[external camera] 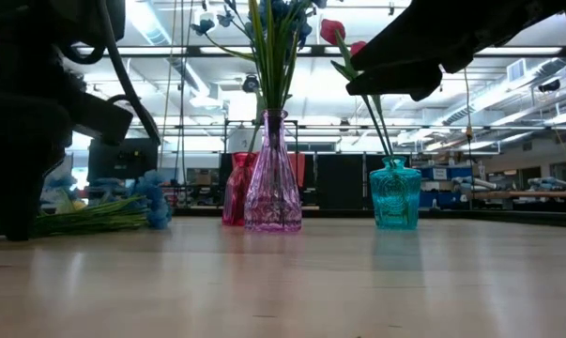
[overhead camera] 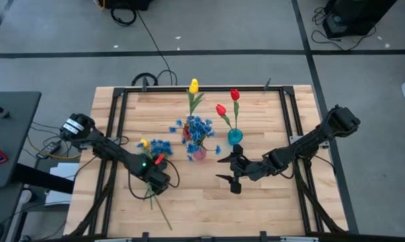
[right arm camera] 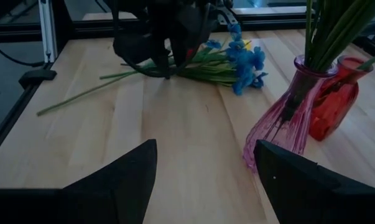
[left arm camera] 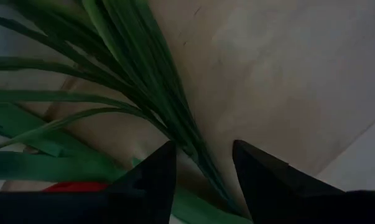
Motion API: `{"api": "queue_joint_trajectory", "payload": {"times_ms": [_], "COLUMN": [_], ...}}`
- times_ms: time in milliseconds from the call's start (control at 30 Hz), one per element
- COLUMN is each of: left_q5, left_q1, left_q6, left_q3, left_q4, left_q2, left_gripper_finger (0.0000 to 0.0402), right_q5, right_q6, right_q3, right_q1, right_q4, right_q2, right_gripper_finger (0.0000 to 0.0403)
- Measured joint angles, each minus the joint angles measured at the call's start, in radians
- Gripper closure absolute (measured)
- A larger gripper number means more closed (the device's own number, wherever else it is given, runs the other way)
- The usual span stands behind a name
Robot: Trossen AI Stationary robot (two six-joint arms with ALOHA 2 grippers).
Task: Sort flowers into vase by color
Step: Put the blue flowers into the pink transparent vase
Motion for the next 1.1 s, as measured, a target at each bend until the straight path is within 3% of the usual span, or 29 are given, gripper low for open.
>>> {"api": "queue_joint_trajectory", "payload": {"times_ms": [167,433,567,1100], "left_q5": [-0.009,-0.032,-0.124,-0.332], "left_q1": [0.000,0.000,0.001,-0.009], "left_q6": [0.027,0.063,0.091,0.078], "left_q3": [0.000,0.021,0.069,0.104], "left_q4": [0.005,-0.027,-0.095,-0.173], "left_q2": [0.002,0.007,-0.019,-0.304], "left_gripper_finger": [0.0264,0.0352,0.0382,0.0372], "right_q5": [0.000,-0.004,-0.009,-0.009], "right_q6": [0.000,-0.005,-0.031,-0.027], "right_q3": [0.000,0.000,0.000,0.000], "right_q1": [0.000,0.000,0.000,-0.001], "right_q4": [0.000,-0.001,-0.001,-0.047], "right_q2": [0.000,0.000,0.000,-0.068], "right_gripper_finger": [0.0123,0.0123,0.0123,0.0123]}}
